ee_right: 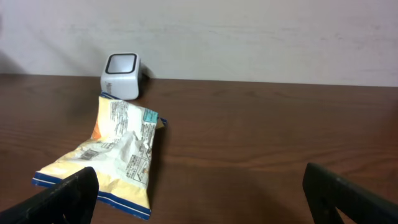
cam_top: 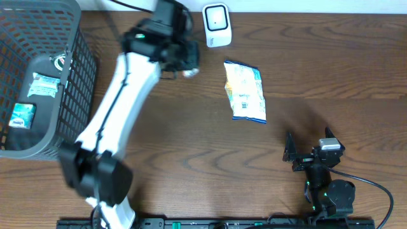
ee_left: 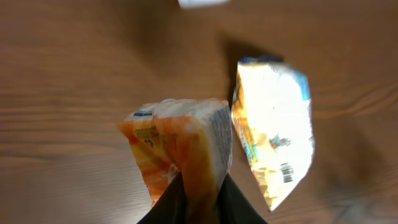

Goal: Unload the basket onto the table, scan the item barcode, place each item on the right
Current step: 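Carry the orange box out and set it beside the snack bag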

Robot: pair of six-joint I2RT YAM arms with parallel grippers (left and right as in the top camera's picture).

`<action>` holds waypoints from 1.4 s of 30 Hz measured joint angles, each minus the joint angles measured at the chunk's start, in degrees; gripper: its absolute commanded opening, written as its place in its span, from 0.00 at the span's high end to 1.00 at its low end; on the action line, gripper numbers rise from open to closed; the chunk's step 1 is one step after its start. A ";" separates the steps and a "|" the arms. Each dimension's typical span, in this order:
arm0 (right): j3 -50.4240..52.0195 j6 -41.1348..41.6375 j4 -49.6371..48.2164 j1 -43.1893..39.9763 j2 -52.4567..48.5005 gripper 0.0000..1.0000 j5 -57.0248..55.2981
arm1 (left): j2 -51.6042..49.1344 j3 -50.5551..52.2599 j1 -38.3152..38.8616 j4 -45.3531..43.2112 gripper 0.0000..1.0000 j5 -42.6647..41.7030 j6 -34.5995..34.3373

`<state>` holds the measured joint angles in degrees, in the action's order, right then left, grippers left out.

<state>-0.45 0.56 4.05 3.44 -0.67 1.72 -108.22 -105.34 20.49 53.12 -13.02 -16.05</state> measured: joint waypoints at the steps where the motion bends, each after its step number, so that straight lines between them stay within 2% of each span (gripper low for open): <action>1: 0.00 0.00 0.00 0.00 -0.02 0.01 0.00 | -1.36 0.00 0.55 -0.26 0.85 0.02 0.02; 4: 0.00 0.00 0.00 0.00 -0.02 0.01 0.00 | -5.68 0.00 1.97 -1.46 0.83 0.00 0.02; 8: 0.00 0.00 0.00 0.00 -0.02 0.01 0.00 | -9.42 0.02 2.95 -2.67 0.52 -0.07 0.42; 10: 0.00 0.00 0.00 0.00 0.00 0.01 0.02 | -10.21 0.02 3.13 -2.97 0.28 0.00 0.98; 11: 0.00 0.00 0.00 0.00 0.00 0.01 0.00 | -10.32 0.02 3.15 -3.02 0.21 0.00 0.87; 12: 0.00 0.00 0.00 0.00 0.00 0.01 0.00 | -10.32 0.02 3.15 -3.06 0.19 -0.02 0.96; 21: 0.00 0.00 0.00 0.00 -0.02 0.01 0.00 | -9.94 0.02 2.51 -3.19 0.19 -0.09 0.90; 25: 0.00 0.00 0.00 0.00 -0.02 0.01 0.00 | -5.95 0.02 -1.16 -4.55 0.18 -0.28 0.87; 31: 0.00 0.00 0.00 0.00 -0.02 0.01 0.00 | 6.38 -0.04 -13.05 -6.27 0.18 0.63 0.90; 35: 0.00 0.00 0.00 0.00 0.00 0.01 0.00 | 12.81 -0.57 -23.10 -6.32 0.18 5.53 0.87; 42: 0.00 0.00 0.00 0.00 -0.02 0.01 0.00 | 14.23 -0.66 -39.12 -4.79 0.18 14.88 0.94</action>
<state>-0.45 0.56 4.05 3.44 -0.69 1.72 -94.00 -106.00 -18.63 48.34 1.87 -15.11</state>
